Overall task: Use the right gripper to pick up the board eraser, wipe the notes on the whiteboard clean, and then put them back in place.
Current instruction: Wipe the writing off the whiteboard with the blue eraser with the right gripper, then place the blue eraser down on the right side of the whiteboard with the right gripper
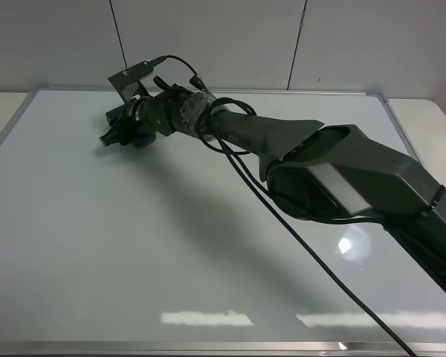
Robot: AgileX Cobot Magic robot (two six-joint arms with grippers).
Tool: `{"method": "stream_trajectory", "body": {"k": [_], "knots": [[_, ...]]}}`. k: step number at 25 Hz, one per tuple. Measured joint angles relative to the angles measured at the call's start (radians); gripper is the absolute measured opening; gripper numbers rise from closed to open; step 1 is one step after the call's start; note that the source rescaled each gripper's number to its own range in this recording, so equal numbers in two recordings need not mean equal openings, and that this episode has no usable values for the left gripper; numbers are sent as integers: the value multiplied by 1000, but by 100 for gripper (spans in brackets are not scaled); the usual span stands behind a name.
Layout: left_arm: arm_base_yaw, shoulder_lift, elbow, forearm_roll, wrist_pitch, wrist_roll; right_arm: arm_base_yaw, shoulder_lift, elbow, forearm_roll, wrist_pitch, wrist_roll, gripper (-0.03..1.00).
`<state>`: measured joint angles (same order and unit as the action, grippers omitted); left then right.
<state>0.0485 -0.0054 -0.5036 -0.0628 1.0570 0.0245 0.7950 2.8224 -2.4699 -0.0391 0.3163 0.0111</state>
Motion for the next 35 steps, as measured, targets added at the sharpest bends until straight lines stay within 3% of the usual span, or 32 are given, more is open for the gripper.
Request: {"method": "stream_trajectory", "body": {"k": [10, 20, 26, 28, 35], "knots": [[0, 0, 0, 0, 0, 0, 23, -2, -3, 12, 42, -27, 0], [0, 0, 0, 0, 0, 0, -83, -5, -5, -77, 31, -3, 0], [0, 0, 0, 0, 0, 0, -100, -10, -5, -89, 44, -1, 0], [0, 0, 0, 0, 0, 0, -100, -26, -5, -89, 82, -1, 0], [0, 0, 0, 0, 0, 0, -79, -133, 2, -97, 427, -22, 0]]}}
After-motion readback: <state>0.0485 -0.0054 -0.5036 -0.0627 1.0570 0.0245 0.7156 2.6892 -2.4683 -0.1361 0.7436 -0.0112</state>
